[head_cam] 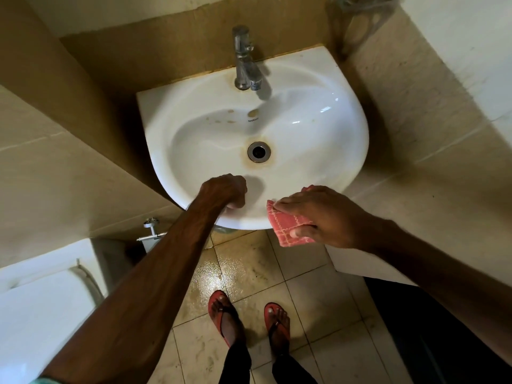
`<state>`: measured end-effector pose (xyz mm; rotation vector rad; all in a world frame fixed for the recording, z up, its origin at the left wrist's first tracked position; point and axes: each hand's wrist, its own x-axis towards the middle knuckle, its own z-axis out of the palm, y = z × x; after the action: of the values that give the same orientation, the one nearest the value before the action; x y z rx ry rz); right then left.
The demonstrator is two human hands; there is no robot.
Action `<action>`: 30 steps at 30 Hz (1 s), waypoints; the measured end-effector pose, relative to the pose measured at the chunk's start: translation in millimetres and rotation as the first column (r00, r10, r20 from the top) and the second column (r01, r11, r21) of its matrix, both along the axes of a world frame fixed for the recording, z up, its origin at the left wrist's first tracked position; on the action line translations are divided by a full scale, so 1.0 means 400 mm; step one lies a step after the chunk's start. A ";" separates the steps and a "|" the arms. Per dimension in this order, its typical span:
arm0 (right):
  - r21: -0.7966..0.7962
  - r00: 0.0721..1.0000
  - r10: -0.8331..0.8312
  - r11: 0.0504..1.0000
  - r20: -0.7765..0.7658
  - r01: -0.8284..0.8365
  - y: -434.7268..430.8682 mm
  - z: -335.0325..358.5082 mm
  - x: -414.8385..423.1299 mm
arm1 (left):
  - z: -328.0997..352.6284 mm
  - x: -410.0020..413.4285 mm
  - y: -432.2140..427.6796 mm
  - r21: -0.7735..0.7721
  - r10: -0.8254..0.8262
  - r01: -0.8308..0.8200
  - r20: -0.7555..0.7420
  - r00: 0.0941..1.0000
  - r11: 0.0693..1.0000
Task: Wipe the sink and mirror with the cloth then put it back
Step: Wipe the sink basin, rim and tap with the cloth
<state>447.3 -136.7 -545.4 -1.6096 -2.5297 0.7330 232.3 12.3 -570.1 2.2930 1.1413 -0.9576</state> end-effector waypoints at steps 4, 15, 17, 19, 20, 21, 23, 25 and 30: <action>0.037 1.000 0.019 0.999 -0.024 -0.018 0.013 -0.032 -0.005 | -0.001 0.013 -0.002 -0.002 0.043 -0.043 -0.009 0.999 0.999; 0.353 1.000 -0.008 0.936 0.004 0.006 -0.023 -0.084 -0.167 | -0.040 0.027 0.034 -0.014 0.001 -0.002 -0.125 0.992 1.000; 0.342 1.000 0.004 0.940 0.009 -0.007 -0.027 -0.091 -0.110 | -0.082 0.017 0.054 -0.002 0.013 -0.014 -0.128 0.992 1.000; 0.272 0.999 0.000 0.962 -0.034 0.010 -0.027 -0.088 -0.029 | -0.115 0.009 0.067 0.013 0.018 -0.016 -0.122 0.992 1.000; 0.208 0.998 -0.028 0.977 -0.059 0.040 -0.026 -0.080 0.014 | -0.113 0.011 0.066 0.011 0.011 -0.010 -0.133 0.991 1.000; 0.130 0.996 -0.061 0.989 -0.066 0.069 -0.025 -0.064 0.054 | -0.103 0.018 0.057 0.004 0.034 -0.034 -0.120 0.992 0.999; -0.003 0.995 -0.102 0.995 -0.022 0.102 -0.015 -0.015 0.114 | -0.091 0.027 0.043 0.008 0.071 -0.070 -0.092 0.993 0.998; -0.086 0.995 -0.076 0.993 0.064 0.082 0.007 0.017 0.145 | -0.105 0.026 0.038 0.018 0.080 -0.079 -0.072 0.994 0.997; 0.045 0.970 0.075 0.995 0.233 -0.087 0.007 0.036 0.145 | -0.051 0.025 -0.009 0.015 0.099 -0.099 -0.029 0.995 0.995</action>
<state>505.3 -134.0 -531.1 -1.6715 -2.7630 0.5022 242.1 8.5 -590.4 2.2165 1.2646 -0.9520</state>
